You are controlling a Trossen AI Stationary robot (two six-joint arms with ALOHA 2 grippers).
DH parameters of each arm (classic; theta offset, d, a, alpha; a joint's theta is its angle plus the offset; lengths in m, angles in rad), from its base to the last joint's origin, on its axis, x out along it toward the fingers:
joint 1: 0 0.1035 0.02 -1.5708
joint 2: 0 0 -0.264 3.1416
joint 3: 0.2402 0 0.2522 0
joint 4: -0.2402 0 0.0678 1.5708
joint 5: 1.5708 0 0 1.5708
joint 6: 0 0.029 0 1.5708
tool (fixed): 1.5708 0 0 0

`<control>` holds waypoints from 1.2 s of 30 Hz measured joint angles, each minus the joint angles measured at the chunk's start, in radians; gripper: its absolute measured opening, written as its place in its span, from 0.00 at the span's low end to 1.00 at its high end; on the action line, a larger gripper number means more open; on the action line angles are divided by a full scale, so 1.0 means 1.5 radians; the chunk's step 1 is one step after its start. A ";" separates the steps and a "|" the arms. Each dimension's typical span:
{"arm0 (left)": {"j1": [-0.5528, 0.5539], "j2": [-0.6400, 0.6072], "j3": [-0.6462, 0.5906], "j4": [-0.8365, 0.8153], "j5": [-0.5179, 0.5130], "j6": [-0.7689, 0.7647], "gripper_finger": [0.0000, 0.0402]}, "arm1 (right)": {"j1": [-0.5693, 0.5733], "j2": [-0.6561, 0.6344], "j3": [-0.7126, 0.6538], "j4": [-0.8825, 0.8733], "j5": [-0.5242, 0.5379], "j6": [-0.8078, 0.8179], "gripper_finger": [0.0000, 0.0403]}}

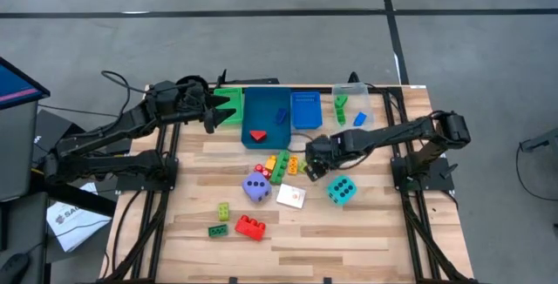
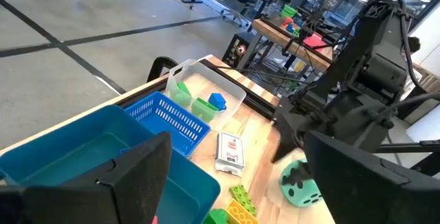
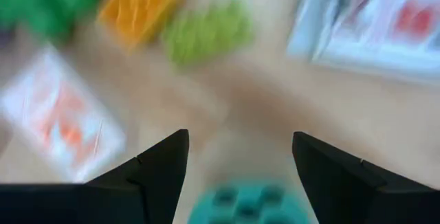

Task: Pick & Place Toys
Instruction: Put the blue game card into the green bin

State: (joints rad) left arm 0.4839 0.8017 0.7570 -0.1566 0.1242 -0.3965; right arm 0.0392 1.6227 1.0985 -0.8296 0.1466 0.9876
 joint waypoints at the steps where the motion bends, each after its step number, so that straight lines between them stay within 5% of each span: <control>1: 0.000 0.000 0.000 0.000 0.000 0.000 0.81 | -0.001 0.001 0.000 0.000 0.030 0.001 0.63; 6: 0.000 0.000 0.000 0.000 0.000 -0.001 0.81 | -0.007 0.030 -0.001 0.014 0.098 0.023 0.63; 36: 0.000 0.000 0.000 0.005 -0.001 -0.002 0.81 | -0.040 0.114 0.000 0.126 0.059 0.023 0.63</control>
State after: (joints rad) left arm 0.4839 0.8013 0.7570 -0.1490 0.1234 -0.4000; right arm -0.0212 1.7939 1.0981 -0.6403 0.2356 1.0222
